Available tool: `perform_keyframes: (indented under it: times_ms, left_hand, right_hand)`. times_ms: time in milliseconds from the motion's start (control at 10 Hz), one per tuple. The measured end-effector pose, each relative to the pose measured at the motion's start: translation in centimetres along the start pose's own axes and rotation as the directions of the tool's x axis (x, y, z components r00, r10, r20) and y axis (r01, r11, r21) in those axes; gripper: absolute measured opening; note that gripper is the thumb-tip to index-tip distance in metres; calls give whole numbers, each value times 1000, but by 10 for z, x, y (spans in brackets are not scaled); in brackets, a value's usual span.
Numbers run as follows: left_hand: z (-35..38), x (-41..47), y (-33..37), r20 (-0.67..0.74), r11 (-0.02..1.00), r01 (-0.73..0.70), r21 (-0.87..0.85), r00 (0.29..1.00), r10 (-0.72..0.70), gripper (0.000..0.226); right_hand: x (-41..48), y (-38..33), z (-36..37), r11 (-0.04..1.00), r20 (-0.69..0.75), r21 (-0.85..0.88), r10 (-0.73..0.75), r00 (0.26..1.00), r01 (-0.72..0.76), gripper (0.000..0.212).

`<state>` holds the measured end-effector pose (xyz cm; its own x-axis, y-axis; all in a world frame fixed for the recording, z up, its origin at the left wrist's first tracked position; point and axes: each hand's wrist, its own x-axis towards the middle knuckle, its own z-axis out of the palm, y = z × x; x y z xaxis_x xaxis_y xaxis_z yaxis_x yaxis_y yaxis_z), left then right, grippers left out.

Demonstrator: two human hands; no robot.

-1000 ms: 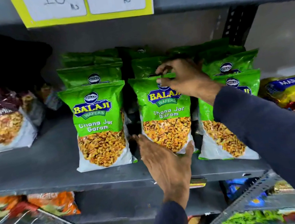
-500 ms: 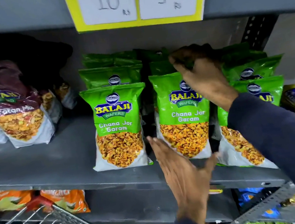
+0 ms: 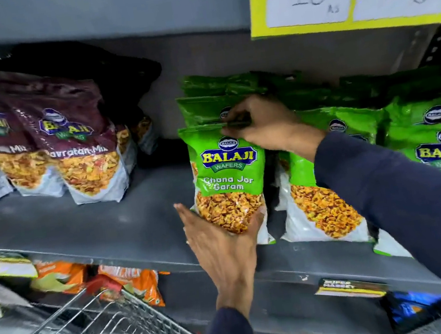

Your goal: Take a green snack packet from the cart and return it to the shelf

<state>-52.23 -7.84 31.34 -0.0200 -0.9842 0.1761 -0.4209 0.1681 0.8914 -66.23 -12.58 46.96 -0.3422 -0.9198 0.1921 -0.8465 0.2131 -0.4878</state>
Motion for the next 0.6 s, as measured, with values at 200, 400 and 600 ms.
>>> perform_keyframes:
  times_ms: [200, 400, 600]
  left_hand:
    - [1, 4, -7, -2, 996, -34, 88, 999, 35, 142]
    - [1, 4, -6, 28, 997, -33, 74, 999, 31, 141]
    - [-26, 7, -2, -106, 915, -402, 22, 910, 402, 111]
  right_hand:
    - [10, 7, 10, 927, -161, 348, 207, 965, -140, 8]
    - [-3, 3, 18, 996, -343, 41, 85, 935, -75, 36]
    - [-93, 16, 30, 981, -659, -179, -62, 749, -76, 43]
